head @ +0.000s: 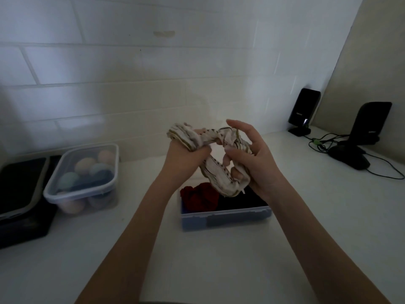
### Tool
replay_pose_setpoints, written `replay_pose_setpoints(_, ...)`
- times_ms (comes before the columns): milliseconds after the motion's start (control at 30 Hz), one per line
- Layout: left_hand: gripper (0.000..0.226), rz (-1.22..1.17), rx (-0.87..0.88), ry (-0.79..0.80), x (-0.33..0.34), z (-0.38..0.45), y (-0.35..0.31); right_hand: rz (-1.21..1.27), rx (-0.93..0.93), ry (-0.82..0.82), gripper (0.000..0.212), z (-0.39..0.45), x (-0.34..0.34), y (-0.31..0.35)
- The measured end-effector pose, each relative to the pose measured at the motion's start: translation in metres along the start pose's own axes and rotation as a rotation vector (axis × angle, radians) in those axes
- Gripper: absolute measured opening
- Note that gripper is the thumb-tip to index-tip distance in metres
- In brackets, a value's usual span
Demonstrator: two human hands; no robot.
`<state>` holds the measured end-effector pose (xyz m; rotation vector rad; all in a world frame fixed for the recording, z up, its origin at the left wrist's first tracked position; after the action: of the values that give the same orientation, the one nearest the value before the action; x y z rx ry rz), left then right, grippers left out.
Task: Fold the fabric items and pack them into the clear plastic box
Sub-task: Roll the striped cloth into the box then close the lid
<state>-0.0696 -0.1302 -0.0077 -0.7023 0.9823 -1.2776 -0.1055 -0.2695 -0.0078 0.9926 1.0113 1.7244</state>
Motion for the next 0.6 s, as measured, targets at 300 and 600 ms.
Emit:
replay_pose_setpoints(300, 0.027, -1.012, -0.306, 0.341, 0.032, -0.010, 0.001, 0.079, 0.037, -0.096, 0.042, 0.003, -0.013, -0.004)
replay_pose_setpoints(600, 0.014, -1.299, -0.475, 0.825, 0.047, -0.033, -0.008, 0.070, 0.299, -0.017, 0.033, -0.003, 0.004, -0.025)
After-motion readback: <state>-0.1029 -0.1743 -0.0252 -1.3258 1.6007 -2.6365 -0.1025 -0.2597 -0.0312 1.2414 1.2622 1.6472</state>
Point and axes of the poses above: each hand's wrist, its own z-axis towards the middle knuckle, its own x-axis out of the palm, y = z × x, the point moved 6 cm from there along z, towards the middle knuckle, and after that the axes turned 1 degree about x, right-handed, at the moved point
